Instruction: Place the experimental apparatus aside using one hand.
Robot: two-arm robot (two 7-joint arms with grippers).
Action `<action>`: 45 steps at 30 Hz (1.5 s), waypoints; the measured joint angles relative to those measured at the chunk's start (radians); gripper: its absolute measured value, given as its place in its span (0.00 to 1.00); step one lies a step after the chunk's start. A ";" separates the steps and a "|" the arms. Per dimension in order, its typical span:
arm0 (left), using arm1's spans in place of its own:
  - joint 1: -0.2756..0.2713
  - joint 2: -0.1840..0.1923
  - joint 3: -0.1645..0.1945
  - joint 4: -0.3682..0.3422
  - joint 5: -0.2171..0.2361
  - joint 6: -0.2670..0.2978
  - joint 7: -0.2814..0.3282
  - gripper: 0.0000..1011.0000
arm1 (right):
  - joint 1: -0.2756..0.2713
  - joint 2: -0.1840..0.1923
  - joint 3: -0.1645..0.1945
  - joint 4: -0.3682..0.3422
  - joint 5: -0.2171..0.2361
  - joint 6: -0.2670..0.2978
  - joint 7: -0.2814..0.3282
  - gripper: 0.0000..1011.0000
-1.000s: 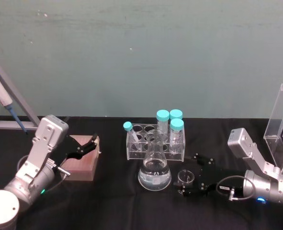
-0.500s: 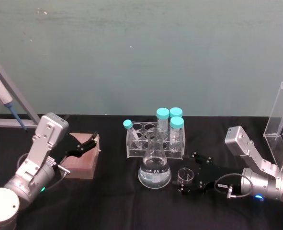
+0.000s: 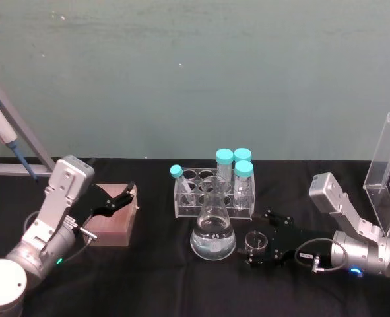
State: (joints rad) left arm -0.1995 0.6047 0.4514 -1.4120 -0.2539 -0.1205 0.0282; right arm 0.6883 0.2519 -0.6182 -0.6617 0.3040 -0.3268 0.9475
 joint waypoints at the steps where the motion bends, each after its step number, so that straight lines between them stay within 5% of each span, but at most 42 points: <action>1: 0.000 0.000 0.000 0.000 0.000 0.000 0.000 0.99 | 0.000 0.000 0.000 0.000 0.000 0.000 0.000 0.99; 45: 0.000 0.000 0.000 0.000 0.000 0.000 0.000 0.99 | 0.027 -0.026 0.008 0.078 -0.023 0.006 0.015 0.99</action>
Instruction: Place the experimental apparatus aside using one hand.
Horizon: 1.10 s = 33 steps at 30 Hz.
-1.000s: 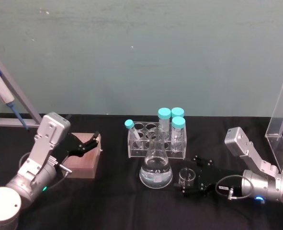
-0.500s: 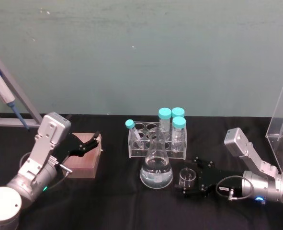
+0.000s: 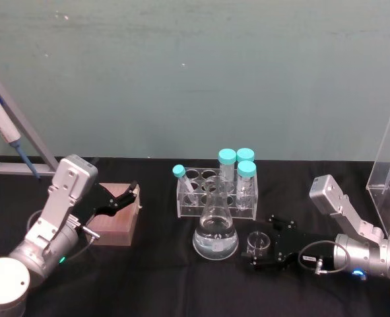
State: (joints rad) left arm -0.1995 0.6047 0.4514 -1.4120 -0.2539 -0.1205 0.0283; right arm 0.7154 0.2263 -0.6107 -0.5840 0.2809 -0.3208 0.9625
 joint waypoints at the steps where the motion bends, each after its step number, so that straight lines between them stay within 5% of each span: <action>1: 0.000 0.000 0.000 0.000 0.000 0.000 0.000 0.99 | 0.000 0.000 0.000 0.000 0.000 0.000 0.000 0.99; 25: 0.000 0.000 0.000 0.000 0.000 0.000 0.000 0.99 | -0.002 0.002 -0.002 -0.004 0.001 -0.001 -0.002 0.99; 33: 0.000 0.000 0.000 0.000 0.000 0.000 0.000 0.99 | -0.002 0.002 -0.002 -0.004 0.001 -0.001 -0.002 0.78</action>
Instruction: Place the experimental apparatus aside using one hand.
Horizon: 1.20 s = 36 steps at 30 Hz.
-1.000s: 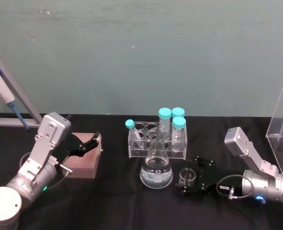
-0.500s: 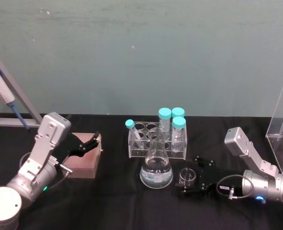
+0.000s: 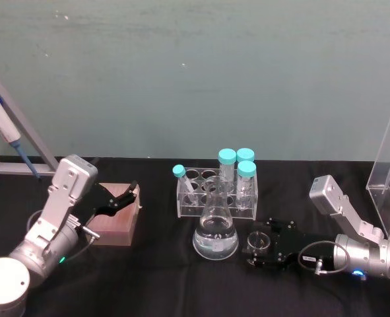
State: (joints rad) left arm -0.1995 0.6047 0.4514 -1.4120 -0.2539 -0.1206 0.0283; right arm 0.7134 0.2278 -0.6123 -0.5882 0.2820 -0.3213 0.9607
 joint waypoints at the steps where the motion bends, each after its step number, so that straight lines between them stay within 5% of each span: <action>1: 0.000 0.000 0.000 0.000 0.000 0.000 0.000 0.99 | 0.000 0.000 0.000 0.000 0.000 0.000 0.000 0.78; 10: 0.000 0.000 0.000 0.000 0.000 0.000 0.000 0.99 | 0.000 0.000 0.000 0.000 0.000 0.000 0.000 0.51; 36: 0.000 0.000 0.000 0.000 0.000 0.000 0.000 0.99 | -0.008 0.004 0.012 -0.016 -0.004 -0.002 -0.018 0.51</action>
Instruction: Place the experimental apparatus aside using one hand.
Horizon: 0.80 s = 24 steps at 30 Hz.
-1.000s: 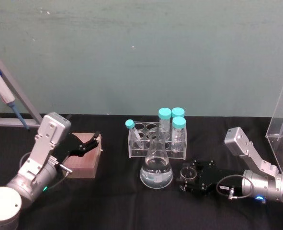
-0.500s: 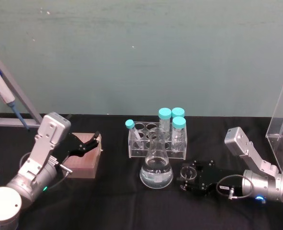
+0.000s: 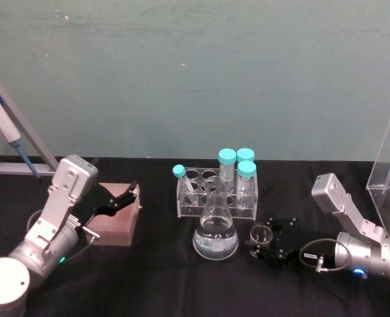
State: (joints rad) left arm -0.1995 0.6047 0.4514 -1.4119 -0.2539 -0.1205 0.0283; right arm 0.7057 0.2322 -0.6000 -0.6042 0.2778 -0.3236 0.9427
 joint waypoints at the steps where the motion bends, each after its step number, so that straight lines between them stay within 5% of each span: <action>1: 0.000 0.000 0.000 0.000 0.000 0.000 0.000 0.99 | -0.001 0.000 0.001 -0.001 0.000 0.000 -0.002 0.51; 9: 0.000 0.000 0.000 0.000 0.000 0.000 0.000 0.99 | -0.009 0.005 0.017 -0.021 0.000 0.007 -0.042 0.51; 24: 0.000 0.000 0.000 0.000 0.000 0.000 0.000 0.99 | -0.069 0.015 0.080 -0.128 -0.015 0.060 -0.223 0.51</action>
State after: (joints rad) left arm -0.1995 0.6047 0.4514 -1.4120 -0.2540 -0.1205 0.0283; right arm 0.6365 0.2473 -0.5202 -0.7320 0.2624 -0.2632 0.7201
